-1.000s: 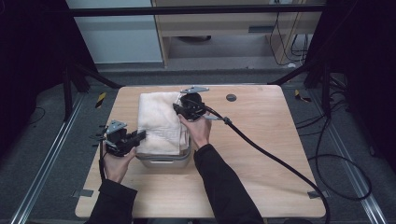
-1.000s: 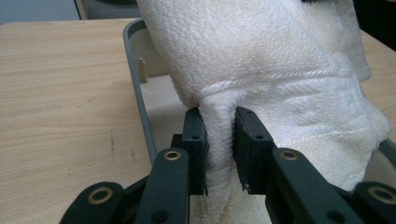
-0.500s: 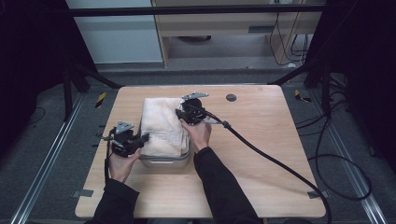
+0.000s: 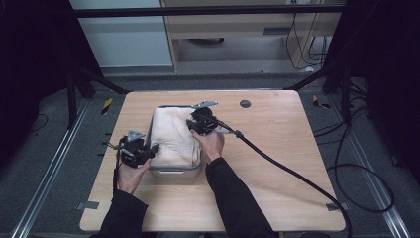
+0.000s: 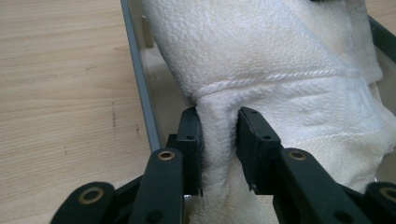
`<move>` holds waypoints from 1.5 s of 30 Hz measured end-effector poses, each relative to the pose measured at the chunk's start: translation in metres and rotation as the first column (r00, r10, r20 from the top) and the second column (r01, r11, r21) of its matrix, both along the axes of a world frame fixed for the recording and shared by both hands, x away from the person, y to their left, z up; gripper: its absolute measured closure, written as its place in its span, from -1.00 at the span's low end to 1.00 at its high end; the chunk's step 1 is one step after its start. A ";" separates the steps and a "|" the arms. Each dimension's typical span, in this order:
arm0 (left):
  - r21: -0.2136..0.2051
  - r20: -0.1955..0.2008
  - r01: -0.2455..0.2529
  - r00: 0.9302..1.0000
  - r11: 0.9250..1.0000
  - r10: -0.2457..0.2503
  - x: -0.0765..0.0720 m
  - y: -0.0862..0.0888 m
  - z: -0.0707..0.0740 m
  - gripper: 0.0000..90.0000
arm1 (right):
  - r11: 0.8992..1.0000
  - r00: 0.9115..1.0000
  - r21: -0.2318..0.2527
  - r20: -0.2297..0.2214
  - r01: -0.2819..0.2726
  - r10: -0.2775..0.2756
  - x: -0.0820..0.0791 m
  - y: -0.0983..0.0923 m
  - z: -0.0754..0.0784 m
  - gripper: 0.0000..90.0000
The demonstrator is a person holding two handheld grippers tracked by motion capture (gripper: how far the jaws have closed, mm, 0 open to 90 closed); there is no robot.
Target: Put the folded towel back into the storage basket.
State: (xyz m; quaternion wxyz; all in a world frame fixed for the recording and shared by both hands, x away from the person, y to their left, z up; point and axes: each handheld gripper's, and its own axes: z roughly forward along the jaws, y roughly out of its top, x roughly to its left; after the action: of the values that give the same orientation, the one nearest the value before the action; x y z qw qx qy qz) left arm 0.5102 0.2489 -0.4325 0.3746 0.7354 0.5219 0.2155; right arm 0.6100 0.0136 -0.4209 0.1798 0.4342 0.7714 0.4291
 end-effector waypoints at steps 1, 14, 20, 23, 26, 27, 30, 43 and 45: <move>0.000 0.000 0.000 1.000 1.000 0.000 0.000 0.000 0.000 0.51 | 1.000 1.000 0.000 -0.003 0.001 -0.001 0.000 0.000 -0.001 0.42; -0.035 0.047 0.004 0.999 0.999 -0.003 -0.006 0.000 0.011 0.31 | 0.999 0.998 -0.032 0.038 -0.042 0.043 -0.004 -0.001 0.005 0.23; -0.046 0.094 0.005 0.996 0.999 0.000 -0.011 0.000 0.018 0.22 | 0.998 0.996 -0.034 0.073 -0.046 0.048 -0.010 -0.008 0.016 0.12; -0.059 0.126 0.006 0.992 0.998 0.002 -0.016 0.001 0.023 0.16 | 0.999 0.994 -0.019 0.096 -0.045 0.047 -0.015 -0.015 0.025 -0.02; -0.074 0.152 0.006 0.988 0.997 0.005 -0.020 0.003 0.027 0.06 | 0.999 0.992 0.004 0.119 -0.050 0.049 -0.026 -0.029 0.038 -0.21; -0.080 0.158 0.008 0.987 0.997 0.005 -0.022 0.004 0.028 0.06 | 0.999 0.992 0.004 0.119 -0.050 0.049 -0.026 -0.029 0.038 -0.21; -0.094 0.173 0.014 0.985 0.995 0.003 -0.026 0.005 0.031 -0.06 | 0.999 0.992 0.016 0.116 -0.052 0.050 -0.034 -0.039 0.044 -0.36; -0.074 0.183 0.074 0.981 0.994 -0.059 -0.042 -0.003 0.026 -0.28 | 0.996 0.989 0.070 0.136 -0.060 0.050 -0.074 -0.105 0.043 -0.64; -0.075 0.188 0.085 0.980 0.994 -0.069 -0.047 -0.004 0.025 -0.31 | 0.995 0.990 0.082 0.134 -0.057 0.045 -0.084 -0.120 0.039 -0.67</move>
State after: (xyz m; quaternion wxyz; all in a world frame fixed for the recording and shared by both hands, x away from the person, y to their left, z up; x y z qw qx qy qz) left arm 0.4632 0.2451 -0.4077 0.4597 0.7157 0.4645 0.2464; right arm 0.5262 -0.1067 -0.3816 0.2008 0.3922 0.7495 0.4940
